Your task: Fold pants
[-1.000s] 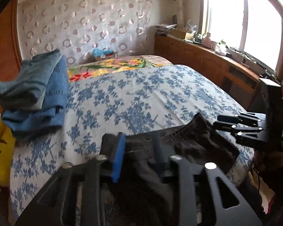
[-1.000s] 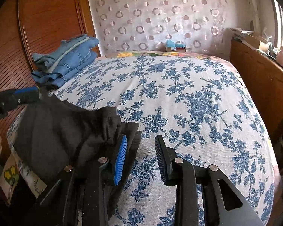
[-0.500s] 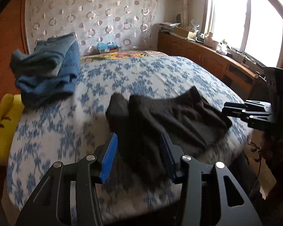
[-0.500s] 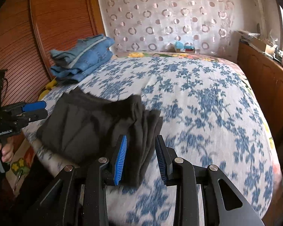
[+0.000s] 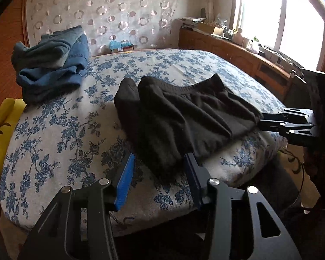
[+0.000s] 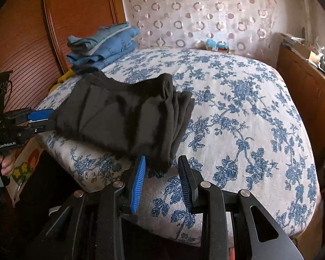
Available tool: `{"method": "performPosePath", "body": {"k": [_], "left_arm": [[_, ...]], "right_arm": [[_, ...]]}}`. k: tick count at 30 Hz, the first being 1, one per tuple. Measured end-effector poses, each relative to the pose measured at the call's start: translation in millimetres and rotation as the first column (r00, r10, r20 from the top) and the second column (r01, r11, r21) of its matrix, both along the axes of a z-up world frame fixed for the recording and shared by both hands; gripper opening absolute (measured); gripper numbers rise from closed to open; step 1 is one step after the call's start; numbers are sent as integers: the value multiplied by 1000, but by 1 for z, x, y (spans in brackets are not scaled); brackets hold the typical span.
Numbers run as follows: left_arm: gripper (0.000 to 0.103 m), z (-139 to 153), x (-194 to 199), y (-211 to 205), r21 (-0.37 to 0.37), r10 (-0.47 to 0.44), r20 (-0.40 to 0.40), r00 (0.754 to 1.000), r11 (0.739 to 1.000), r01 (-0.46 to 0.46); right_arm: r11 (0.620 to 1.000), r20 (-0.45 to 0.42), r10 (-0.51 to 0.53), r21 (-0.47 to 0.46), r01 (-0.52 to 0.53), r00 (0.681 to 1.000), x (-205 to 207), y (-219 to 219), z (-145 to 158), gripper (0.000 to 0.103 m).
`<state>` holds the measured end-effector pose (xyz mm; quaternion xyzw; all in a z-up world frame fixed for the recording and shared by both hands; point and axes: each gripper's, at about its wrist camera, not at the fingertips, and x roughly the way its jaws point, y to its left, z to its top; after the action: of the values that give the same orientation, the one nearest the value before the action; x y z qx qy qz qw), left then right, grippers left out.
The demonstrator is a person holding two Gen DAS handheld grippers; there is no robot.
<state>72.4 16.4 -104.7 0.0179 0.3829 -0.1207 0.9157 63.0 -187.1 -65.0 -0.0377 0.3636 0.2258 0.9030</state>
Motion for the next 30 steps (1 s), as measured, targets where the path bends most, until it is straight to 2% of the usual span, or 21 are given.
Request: {"method": "performPosePath", "body": {"k": [3, 4, 5, 6, 8, 14, 23, 30], "left_arm": [[48, -4, 2, 1, 15, 10, -7, 1000, 1000, -10], [48, -4, 3, 1, 18, 12, -10, 1000, 1000, -12], [48, -5, 4, 2, 24, 15, -12, 1000, 1000, -15], [48, -6, 4, 2, 33, 21, -10, 1000, 999, -20], [50, -8, 5, 4, 39, 31, -14, 999, 999, -30], [50, -9, 7, 7, 28, 36, -19, 999, 999, -35], [50, -2, 5, 6, 29, 37, 1, 999, 999, -37], [50, 7, 3, 3, 24, 36, 18, 999, 999, -36]], "right_arm": [[1000, 6, 11, -5, -11, 1000, 2, 2, -1, 31], [1000, 5, 12, 0, -12, 1000, 3, 2, -1, 27], [1000, 5, 17, 6, -17, 1000, 2, 0, -1, 13], [999, 3, 28, 16, -28, 1000, 2, -1, -1, 8], [1000, 23, 17, 7, -17, 1000, 1, -6, 1, 5], [999, 44, -33, -8, 33, 999, -3, -19, 6, 3], [1000, 31, -17, 6, 17, 999, -5, -18, 8, 3], [999, 56, -29, 21, 28, 998, -10, -23, 20, 3]]}}
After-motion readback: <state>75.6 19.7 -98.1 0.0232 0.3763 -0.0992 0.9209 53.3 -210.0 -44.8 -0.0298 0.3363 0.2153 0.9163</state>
